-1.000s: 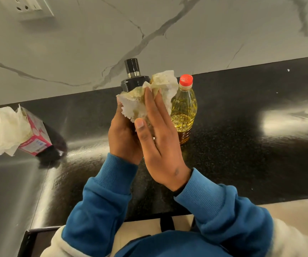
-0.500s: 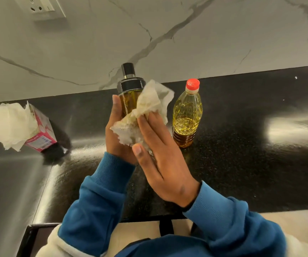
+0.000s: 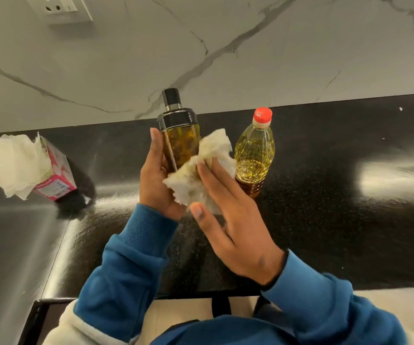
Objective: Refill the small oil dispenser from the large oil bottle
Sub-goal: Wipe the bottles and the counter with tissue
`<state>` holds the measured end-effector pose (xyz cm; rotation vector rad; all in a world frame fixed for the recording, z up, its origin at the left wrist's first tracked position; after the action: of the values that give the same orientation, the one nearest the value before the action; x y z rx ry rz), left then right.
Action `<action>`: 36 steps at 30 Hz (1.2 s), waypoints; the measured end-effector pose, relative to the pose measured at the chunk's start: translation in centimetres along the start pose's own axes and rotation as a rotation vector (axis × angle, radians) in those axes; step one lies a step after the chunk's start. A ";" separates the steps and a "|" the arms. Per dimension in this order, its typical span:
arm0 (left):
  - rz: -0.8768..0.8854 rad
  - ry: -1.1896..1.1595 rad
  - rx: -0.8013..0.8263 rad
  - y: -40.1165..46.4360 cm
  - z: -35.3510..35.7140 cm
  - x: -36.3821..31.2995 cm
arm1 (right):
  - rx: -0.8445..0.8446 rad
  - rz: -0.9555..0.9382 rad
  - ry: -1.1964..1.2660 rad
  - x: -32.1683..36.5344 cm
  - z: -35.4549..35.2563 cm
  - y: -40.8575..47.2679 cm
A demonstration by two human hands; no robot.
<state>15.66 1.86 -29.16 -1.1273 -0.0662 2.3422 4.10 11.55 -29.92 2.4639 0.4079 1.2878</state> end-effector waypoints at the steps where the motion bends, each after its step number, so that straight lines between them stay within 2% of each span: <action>1: 0.004 -0.036 -0.020 0.0 0.1 0.0 | 0.008 -0.005 -0.010 -0.1 0.1 -0.5; 6: -0.041 -0.007 -0.032 0.2 -0.1 0.9 | -0.030 0.024 0.007 0.3 0.2 1.3; 9: 0.066 0.002 -0.013 0.8 -0.3 1.5 | -0.079 0.052 -0.002 0.4 -0.1 3.9; 12: 0.095 -0.018 0.023 0.9 -0.3 1.7 | -0.067 0.080 -0.002 0.3 -0.2 5.5; 16: 0.046 0.011 0.092 0.4 -0.3 0.9 | -0.023 0.050 0.024 0.1 0.0 2.9; 21: -0.008 0.024 0.073 0.3 -1.0 0.6 | -0.033 0.032 0.082 -0.8 0.5 -1.0; 30: 0.071 0.023 -0.028 -0.1 -0.3 1.8 | -0.172 0.097 0.172 -0.1 0.2 4.5; 36: 0.067 0.135 0.027 -0.1 -1.3 1.2 | -0.130 0.115 0.221 0.0 0.8 1.9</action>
<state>16.02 2.28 -30.85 -1.2888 0.0521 2.3110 4.89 9.67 -29.56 2.2747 0.2291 1.5886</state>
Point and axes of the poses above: each hand's wrist, its own y-axis towards the middle knuckle, its own z-axis out of the palm, x = y × z, the point moved 1 cm from there along y, towards the middle knuckle, and after that the axes turned 2 degrees about -z, right-handed, at the moved point
